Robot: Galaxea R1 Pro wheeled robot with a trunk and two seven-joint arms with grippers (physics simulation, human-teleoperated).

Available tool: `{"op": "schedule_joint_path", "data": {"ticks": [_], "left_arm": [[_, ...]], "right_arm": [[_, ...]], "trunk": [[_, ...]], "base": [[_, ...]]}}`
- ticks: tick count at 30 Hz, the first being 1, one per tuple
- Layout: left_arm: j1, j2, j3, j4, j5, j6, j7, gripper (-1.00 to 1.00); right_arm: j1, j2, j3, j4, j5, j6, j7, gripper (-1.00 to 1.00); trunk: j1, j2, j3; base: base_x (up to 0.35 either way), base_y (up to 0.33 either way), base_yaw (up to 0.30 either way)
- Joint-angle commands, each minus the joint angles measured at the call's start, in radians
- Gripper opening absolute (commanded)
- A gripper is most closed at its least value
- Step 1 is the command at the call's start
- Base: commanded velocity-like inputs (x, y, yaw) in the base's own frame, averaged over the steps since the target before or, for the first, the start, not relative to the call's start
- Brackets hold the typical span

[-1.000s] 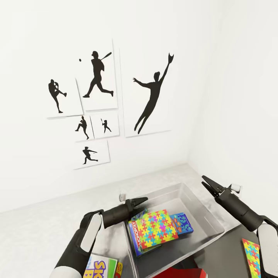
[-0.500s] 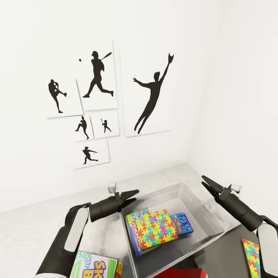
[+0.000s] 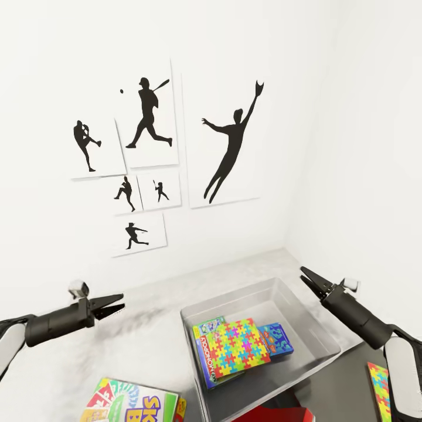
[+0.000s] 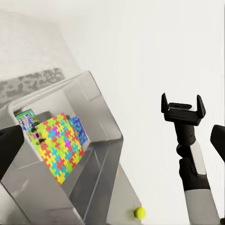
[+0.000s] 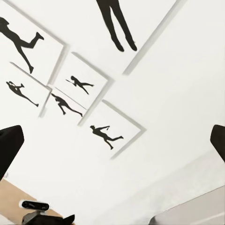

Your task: Put all the toys in the child's room - the three board games (two on the bed and one on the table), the two jigsaw puzzles on the table, and the tennis ball on the table - inside the toy box on the table in the child's room.

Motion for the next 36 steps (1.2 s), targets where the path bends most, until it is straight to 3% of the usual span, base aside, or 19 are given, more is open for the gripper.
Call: {"op": "schedule_joint_path", "data": {"ticks": [1, 7, 18, 36], "left_arm": [[0.002, 0.007, 0.007, 0.005, 0.0, 0.003, -0.016, 1.0], [0.011, 0.03, 0.04, 0.028, 0.006, 0.0, -0.058, 1.0], [0.012, 0.035, 0.06, 0.03, 0.008, -0.001, -0.062, 1.0], [0.012, 0.036, 0.071, 0.029, 0.008, -0.002, -0.064, 1.0]], "right_arm": [[-0.001, 0.0, 0.002, 0.0, 0.001, 0.004, 0.003, 1.0], [-0.001, 0.0, 0.013, 0.0, 0.002, -0.029, 0.003, 1.0], [-0.001, 0.001, 0.016, 0.0, 0.002, -0.045, 0.003, 1.0], [-0.001, 0.0, 0.017, 0.0, 0.002, -0.046, 0.003, 1.0]], "trunk": [[0.001, -0.002, -0.002], [0.001, -0.002, -0.002], [0.001, -0.002, 0.01], [0.001, -0.002, 0.021]], "base": [[0.0, 0.0, 0.0], [-0.13, 0.064, 0.0], [-0.154, 0.046, 0.0], [-0.314, 0.003, 0.0]]}}
